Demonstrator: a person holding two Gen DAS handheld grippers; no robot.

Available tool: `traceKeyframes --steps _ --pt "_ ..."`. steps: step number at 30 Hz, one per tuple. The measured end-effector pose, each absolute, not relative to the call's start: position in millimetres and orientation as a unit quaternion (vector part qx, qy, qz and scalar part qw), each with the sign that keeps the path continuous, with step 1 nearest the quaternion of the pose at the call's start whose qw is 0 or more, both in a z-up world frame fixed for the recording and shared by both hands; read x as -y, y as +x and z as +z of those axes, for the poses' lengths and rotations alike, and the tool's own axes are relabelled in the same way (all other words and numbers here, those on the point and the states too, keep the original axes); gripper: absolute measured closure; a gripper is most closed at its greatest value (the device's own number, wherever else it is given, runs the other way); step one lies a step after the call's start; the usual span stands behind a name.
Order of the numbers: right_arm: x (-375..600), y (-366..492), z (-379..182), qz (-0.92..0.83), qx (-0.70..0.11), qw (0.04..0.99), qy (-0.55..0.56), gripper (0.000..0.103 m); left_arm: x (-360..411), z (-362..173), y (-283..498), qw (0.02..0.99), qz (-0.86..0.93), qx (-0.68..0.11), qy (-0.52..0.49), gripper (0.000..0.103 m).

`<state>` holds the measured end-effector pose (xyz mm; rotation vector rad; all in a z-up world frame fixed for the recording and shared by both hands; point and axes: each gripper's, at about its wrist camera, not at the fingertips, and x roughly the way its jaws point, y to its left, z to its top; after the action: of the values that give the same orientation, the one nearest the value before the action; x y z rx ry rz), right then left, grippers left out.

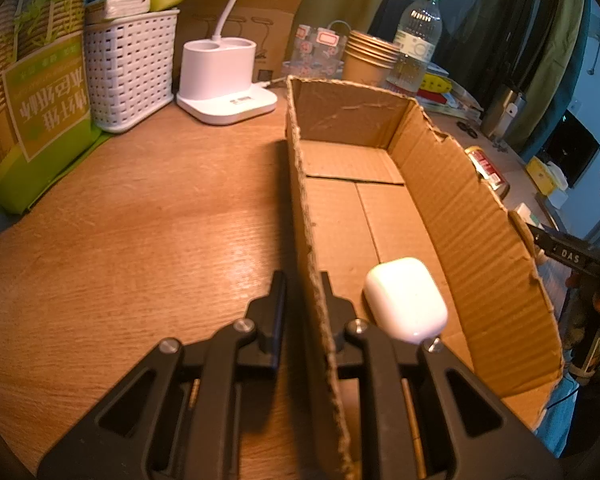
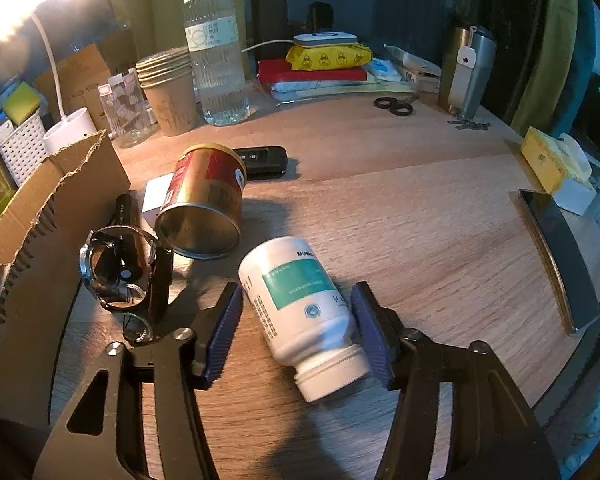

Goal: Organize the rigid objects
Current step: 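Move the right tool to the white pill bottle and grasp it, then lift the pill bottle with the right tool and lower it into the box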

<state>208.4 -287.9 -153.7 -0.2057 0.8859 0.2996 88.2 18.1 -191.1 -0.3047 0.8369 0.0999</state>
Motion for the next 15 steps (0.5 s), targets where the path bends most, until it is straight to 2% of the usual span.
traceKeyframes --steps 15 --pt "281 194 -133 0.144 -0.403 0.897 -0.115 0.053 -17 -191 88 0.902 0.048 -0.404 -0.146 0.089"
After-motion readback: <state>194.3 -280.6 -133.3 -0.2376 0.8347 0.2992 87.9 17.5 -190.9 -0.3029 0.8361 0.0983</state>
